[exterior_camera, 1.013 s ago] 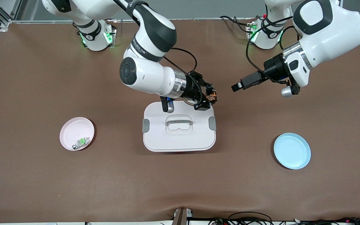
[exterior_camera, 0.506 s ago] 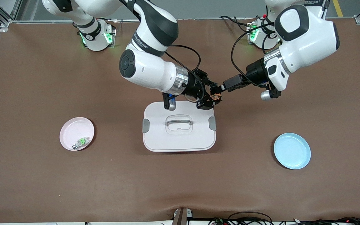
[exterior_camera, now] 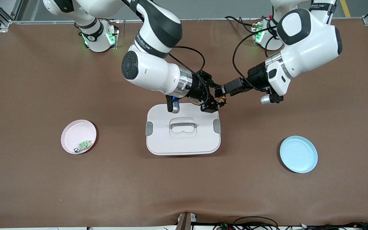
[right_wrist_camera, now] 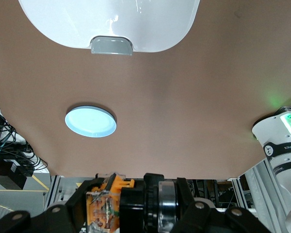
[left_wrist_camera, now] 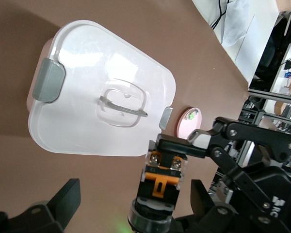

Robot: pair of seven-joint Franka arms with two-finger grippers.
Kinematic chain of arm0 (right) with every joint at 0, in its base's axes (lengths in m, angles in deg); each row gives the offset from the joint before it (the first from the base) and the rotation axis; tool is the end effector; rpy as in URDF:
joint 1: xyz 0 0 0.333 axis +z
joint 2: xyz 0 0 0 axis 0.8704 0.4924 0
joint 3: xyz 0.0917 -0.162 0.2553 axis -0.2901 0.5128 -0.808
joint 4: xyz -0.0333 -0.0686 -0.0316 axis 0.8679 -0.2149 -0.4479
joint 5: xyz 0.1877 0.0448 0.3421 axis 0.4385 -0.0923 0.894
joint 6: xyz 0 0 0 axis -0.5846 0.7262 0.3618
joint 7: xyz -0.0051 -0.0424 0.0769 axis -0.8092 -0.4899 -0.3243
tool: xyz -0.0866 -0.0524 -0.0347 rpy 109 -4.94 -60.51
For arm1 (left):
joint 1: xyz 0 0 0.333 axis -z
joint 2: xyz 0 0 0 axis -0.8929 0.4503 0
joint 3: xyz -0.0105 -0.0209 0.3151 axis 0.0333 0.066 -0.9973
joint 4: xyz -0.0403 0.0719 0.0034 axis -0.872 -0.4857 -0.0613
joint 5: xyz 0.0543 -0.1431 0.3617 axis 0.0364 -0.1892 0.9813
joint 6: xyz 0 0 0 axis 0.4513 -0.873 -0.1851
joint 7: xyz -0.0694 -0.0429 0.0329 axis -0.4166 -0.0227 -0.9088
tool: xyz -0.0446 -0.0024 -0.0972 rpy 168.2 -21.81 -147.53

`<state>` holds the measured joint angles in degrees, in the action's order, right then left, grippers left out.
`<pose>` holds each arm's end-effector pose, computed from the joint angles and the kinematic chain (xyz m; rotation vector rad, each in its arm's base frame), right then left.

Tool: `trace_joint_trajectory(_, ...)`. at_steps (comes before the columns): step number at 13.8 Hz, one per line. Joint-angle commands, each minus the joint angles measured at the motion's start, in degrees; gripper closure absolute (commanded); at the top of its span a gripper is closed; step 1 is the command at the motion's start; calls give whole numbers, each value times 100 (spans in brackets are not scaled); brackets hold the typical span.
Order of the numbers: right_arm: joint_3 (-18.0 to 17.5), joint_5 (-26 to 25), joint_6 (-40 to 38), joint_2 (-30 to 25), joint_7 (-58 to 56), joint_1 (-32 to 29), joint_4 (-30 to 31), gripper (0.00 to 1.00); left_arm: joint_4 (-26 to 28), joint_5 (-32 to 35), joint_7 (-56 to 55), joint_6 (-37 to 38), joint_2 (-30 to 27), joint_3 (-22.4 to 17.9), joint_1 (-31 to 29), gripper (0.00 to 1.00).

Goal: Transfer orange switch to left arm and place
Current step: 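Close the left gripper on the orange switch and open the right gripper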

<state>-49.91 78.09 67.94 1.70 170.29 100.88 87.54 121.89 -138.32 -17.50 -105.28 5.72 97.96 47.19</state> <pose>0.5669 0.5290 0.4995 -1.8548 1.6509 0.7862 0.5231 -0.2719 0.4905 2.3043 0.4392 -0.0611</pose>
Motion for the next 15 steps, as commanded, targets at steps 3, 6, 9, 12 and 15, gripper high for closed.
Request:
trace_joint_trajectory(3,33,66,88,105,126,49,-241,100,-254,309,-84,-98,292,61,102,0)
trace_joint_trajectory(6,24,75,194,105,126,58,-241,100,-263,309,-92,-98,283,61,102,56)
trace_joint_trajectory(9,24,75,203,114,126,58,-241,100,-342,317,-478,-98,265,61,93,91)
trace_joint_trajectory(12,24,75,230,114,135,58,-241,100,-386,318,-610,-89,265,61,84,100)
trace_joint_trajectory(15,24,75,230,114,170,58,-224,12,-386,335,-759,-89,248,53,84,100)
